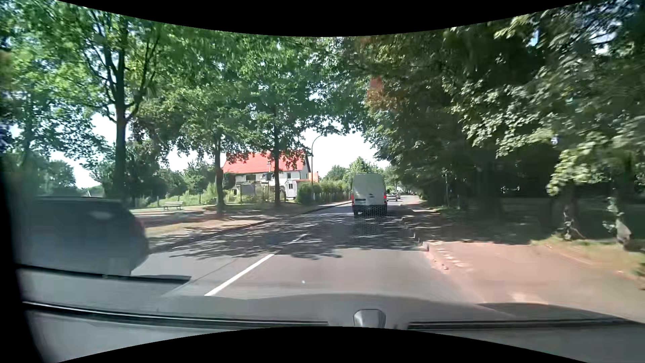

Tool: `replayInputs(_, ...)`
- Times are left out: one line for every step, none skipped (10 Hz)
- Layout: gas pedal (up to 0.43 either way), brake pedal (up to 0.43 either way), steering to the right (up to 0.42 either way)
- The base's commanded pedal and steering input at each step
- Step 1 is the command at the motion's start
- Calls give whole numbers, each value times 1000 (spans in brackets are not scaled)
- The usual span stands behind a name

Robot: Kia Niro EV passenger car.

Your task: Follow the waypoints while adhering to traffic rules and regulations

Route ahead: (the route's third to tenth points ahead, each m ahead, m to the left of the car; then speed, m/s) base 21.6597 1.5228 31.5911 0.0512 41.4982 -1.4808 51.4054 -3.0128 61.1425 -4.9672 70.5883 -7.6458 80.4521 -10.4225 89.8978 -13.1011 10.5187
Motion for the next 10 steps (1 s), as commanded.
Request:
replayInputs(197, 6, 33)
replayInputs(197, 6, 34)
replayInputs(197, 6, 34)
replayInputs(197, 6, 34)
replayInputs(197, 6, 35)
replayInputs(197, 6, 35)
replayInputs(209, 6, 35)
replayInputs(209, 6, 35)
replayInputs(209, 6, 35)
replayInputs(209, 6, 36)
